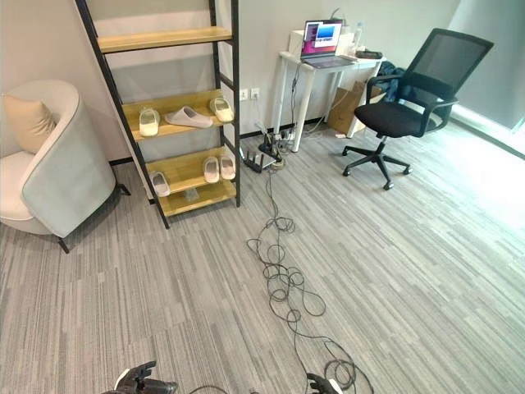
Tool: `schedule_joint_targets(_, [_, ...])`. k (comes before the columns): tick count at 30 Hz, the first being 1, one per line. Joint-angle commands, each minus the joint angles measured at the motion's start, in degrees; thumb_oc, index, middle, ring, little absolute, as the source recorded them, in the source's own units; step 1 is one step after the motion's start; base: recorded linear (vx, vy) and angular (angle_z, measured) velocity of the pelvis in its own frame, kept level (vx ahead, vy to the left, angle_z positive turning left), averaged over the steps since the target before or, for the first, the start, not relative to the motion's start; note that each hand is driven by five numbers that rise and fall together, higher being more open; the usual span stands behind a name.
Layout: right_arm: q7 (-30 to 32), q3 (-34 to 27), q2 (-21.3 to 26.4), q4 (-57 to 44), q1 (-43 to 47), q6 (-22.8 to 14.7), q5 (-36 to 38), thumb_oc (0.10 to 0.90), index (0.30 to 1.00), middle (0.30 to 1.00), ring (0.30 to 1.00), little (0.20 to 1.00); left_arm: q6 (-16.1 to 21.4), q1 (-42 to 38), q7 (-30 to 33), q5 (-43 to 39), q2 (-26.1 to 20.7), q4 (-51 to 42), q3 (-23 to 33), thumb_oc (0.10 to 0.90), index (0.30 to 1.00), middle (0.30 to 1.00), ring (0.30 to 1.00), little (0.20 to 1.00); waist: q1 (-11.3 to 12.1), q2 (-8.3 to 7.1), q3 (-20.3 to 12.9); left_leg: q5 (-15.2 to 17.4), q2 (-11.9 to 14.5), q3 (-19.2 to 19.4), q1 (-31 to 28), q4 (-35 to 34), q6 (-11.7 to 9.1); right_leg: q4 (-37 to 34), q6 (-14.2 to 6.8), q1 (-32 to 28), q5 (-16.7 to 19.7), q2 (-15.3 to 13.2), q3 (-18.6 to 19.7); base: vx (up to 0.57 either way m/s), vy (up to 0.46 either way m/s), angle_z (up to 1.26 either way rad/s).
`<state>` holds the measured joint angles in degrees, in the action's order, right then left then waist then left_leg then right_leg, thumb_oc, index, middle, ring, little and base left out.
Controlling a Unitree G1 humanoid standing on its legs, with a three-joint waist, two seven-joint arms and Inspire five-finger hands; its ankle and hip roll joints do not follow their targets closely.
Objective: Arrange the slippers neatly on the shoe rack.
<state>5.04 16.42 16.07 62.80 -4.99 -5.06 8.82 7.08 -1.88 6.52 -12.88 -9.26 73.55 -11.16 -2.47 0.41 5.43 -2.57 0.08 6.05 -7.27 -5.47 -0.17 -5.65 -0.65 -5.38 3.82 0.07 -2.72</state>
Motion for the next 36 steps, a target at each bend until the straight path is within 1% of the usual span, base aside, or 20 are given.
schedule_joint_targets(1, [-0.7,2.5,-0.7,2.2,4.7,-2.7,0.3,0.8,0.9,0.9,0.9,0.9,1.9,-3.8,0.3,2.8,0.4,1.1,-1.2,0.8,0.9,0.9,0.9,0.9,0.3,0.43,1.7,4.1,2.8,-0.9,-0.5,0.5,-2.8,0.6,-7.7,-0.7,-5.0,-5.3,2.7,0.0,0.0,0.0])
schedule_joint_targets(8, [-1.1,3.3,-0.8,2.9,5.0,-2.3,-0.4,0.8,0.9,0.9,0.9,0.9,1.4,-4.2,-0.4,3.9,0.3,1.7,-2.2,0.8,0.9,0.9,0.9,0.9,-0.1,0.34,3.5,4.0,3.0,-1.4,-0.8,0.5,-2.9,0.6,-7.2,-1.1,-4.7,-5.1,2.6,0.02,-0.058,0.0])
schedule_joint_targets(13, [-1.2,3.7,-0.7,3.1,7.0,-2.4,-0.2,0.8,0.9,0.9,0.9,0.9,2.3,-6.2,0.3,1.6,-0.7,0.0,-2.4,0.8,0.9,0.9,0.9,0.9,-0.7,0.52,7.0,3.0,4.4,-1.5,1.1,1.6,-3.5,8.4,-5.5,4.3,-7.2,-3.8,2.8,0.0,-0.062,0.01])
schedule_joint_targets(15, [-1.8,5.0,-0.6,3.8,7.0,-2.3,-2.1,0.8,0.9,0.9,0.9,0.9,2.9,-6.2,0.3,-0.1,-1.2,-0.6,-2.1,0.8,0.9,0.9,0.9,0.9,-0.3,-0.49,7.8,4.7,5.3,-1.3,4.8,9.3,-4.5,10.1,-4.8,4.5,-8.5,-3.9,2.4,0.06,-0.09,0.04])
schedule_joint_targets(16, [-1.8,5.0,-0.6,3.9,7.1,-2.3,-2.1,0.8,0.9,0.9,0.9,0.9,2.9,-6.2,0.3,-0.1,-1.2,-0.6,-2.1,0.8,0.9,0.9,0.9,0.9,-0.3,-0.48,7.8,4.9,5.3,-1.3,5.1,9.6,-4.5,10.2,-4.8,4.6,-8.5,-3.9,2.3,0.07,-0.137,0.07])
schedule_joint_targets(17, [-1.8,6.3,-0.1,4.1,7.1,-1.9,-4.8,0.8,0.9,0.9,0.9,0.9,3.1,-7.1,0.5,0.0,-0.9,-0.9,-2.8,0.8,0.9,0.9,0.9,0.9,0.7,-1.69,10.0,2.4,6.1,0.1,11.7,19.9,-6.2,11.2,-3.9,3.5,-10.1,-4.6,0.8,0.1,-0.108,0.21])
schedule_joint_targets(18, [-1.7,6.8,0.2,4.4,7.2,-1.7,-5.9,0.8,0.9,0.9,0.9,0.9,3.0,-7.5,0.6,0.5,-0.7,-0.9,-3.4,0.8,0.9,0.9,0.9,0.9,0.9,-2.01,10.2,1.1,6.8,1.3,14.1,21.1,-6.2,10.6,-3.9,3.0,-10.7,-4.8,-0.1,0.2,-0.111,0.45])
schedule_joint_targets(21, [-1.6,7.7,0.6,6.0,7.6,-0.8,-7.5,0.8,0.9,0.9,0.9,0.9,2.4,-7.3,0.0,2.6,0.0,-0.4,-4.7,0.8,0.9,0.9,0.9,0.9,2.2,-2.51,10.0,1.1,7.0,3.9,19.3,19.5,-5.1,8.8,-3.9,0.5,-11.9,-5.1,-1.1,0.25,0.01,0.54])
schedule_joint_targets(22, [-1.2,6.8,0.6,6.2,8.0,-1.1,-5.8,0.8,0.9,0.9,0.9,0.9,1.6,-7.0,-0.6,3.3,0.0,0.3,-4.9,0.8,0.9,0.9,0.9,0.9,3.9,-2.28,9.6,-1.5,6.1,3.6,22.4,15.5,-5.1,7.3,-3.8,-1.7,-12.3,-4.1,-0.8,0.51,0.079,0.38])
schedule_joint_targets(23, [-1.0,5.9,0.5,6.3,8.1,-1.1,-4.8,0.8,0.9,0.9,0.9,0.9,1.4,-6.7,-0.7,3.6,0.1,0.7,-4.9,0.8,0.9,0.9,0.9,0.9,4.4,-2.37,9.1,-2.6,5.9,3.1,23.2,13.6,-5.4,6.6,-4.0,-2.8,-12.7,-3.8,-0.4,0.55,0.146,0.21])
schedule_joint_targets(26, [-1.7,3.7,-0.3,6.6,7.5,-1.3,-1.9,0.8,0.9,0.9,0.9,0.9,0.9,-4.6,-1.3,3.3,0.5,3.0,-3.2,0.8,0.9,0.9,0.9,0.9,4.7,-2.91,7.4,-1.5,4.1,1.1,21.8,12.0,-3.9,6.8,-5.1,-4.3,-13.8,-4.1,0.7,0.3,0.115,-0.28])
schedule_joint_targets(27, [-1.7,2.9,-0.4,6.9,7.4,-1.5,-1.2,0.8,0.9,0.9,0.9,0.9,0.5,-4.1,-1.3,4.2,0.5,3.7,-2.9,0.8,0.9,0.9,0.9,0.9,4.8,-3.49,6.7,-0.8,3.2,0.8,22.3,13.3,-3.0,7.8,-5.7,-4.8,-13.9,-5.1,1.2,0.54,0.222,-0.58])
schedule_joint_targets(28, [-2.0,1.7,-0.7,7.1,7.2,-1.7,-0.1,0.8,0.9,0.9,0.9,0.9,0.1,-3.9,-1.5,6.0,-0.3,4.1,-2.8,0.8,0.9,0.9,0.9,0.9,4.8,-4.41,6.1,1.4,2.1,1.5,21.1,14.9,-1.4,12.8,-7.3,-3.7,-12.6,-6.4,2.1,0.4,0.178,-0.55])
schedule_joint_targets(29, [-2.0,1.7,-0.7,7.1,7.2,-1.7,-0.1,0.8,0.9,0.9,0.9,0.9,0.1,-3.9,-1.5,6.0,-0.3,4.1,-2.8,0.8,0.9,0.9,0.9,0.9,4.9,-4.46,6.1,1.5,2.0,1.6,21.1,15.0,-1.4,12.9,-7.3,-3.7,-12.7,-6.5,2.2,0.44,0.202,-0.66])
schedule_joint_targets(30, [-2.7,1.3,-0.4,6.4,7.8,-1.6,1.1,0.8,0.9,0.9,0.9,0.9,0.2,-4.3,-1.6,5.7,-1.0,3.2,-2.9,0.8,0.9,0.9,0.9,0.9,4.3,-4.41,6.6,3.5,1.2,1.9,18.9,14.9,0.2,21.9,-9.1,0.3,-7.1,-7.2,3.3,0.32,0.147,-0.41])
schedule_joint_targets(31, [-2.6,1.5,-0.4,5.3,8.3,-1.7,1.2,0.8,0.9,0.9,0.9,0.9,0.3,-4.8,-1.5,5.8,-1.3,2.6,-3.3,0.8,0.9,0.9,0.9,0.9,3.7,-4.25,7.2,4.5,0.7,2.0,17.1,14.8,1.0,27.2,-9.7,2.4,-3.7,-7.5,3.4,0.32,0.144,-0.4])
schedule_joint_targets(32, [-2.6,1.5,-0.4,5.3,8.3,-1.7,1.2,0.8,0.9,0.9,0.9,0.9,0.3,-4.8,-1.5,5.8,-1.2,2.6,-3.3,0.8,0.9,0.9,0.9,0.9,3.8,-4.15,7.1,4.5,0.8,2.1,17.3,14.7,0.9,27.1,-9.7,2.6,-3.5,-7.4,3.4,0.23,0.087,-0.25])
schedule_joint_targets(33, [-2.6,1.3,-0.3,4.3,8.4,-1.9,1.3,0.8,0.9,0.9,0.9,0.9,0.4,-5.3,-1.5,6.0,-1.5,1.9,-3.7,0.8,0.9,0.9,0.9,0.9,3.3,-3.45,7.5,5.3,0.9,2.0,15.2,14.2,1.5,31.4,-10.0,5.2,-1.4,-7.5,2.9,0.37,0.123,-0.06])
schedule_joint_targets(34, [-2.1,0.8,-0.1,2.5,8.5,-2.3,1.6,0.8,0.9,0.9,0.9,0.9,0.5,-6.3,-1.3,6.1,-2.2,0.4,-4.4,0.8,0.9,0.9,0.9,0.9,1.8,-1.74,8.2,6.6,1.0,2.0,11.0,12.4,2.2,36.2,-9.4,10.2,1.1,-7.7,1.0,0.55,0.131,0.05])
schedule_joint_targets(36, [-2.0,0.4,0.3,2.0,8.0,-2.3,2.1,0.8,0.9,0.9,0.9,0.9,1.0,-7.4,-1.1,5.6,-2.8,-1.2,-4.4,0.8,0.9,0.9,0.9,0.9,0.3,-0.87,8.7,8.0,0.7,1.0,7.2,10.7,2.0,32.7,-8.3,13.6,-1.9,-7.9,-1.2,0.49,0.046,0.08])
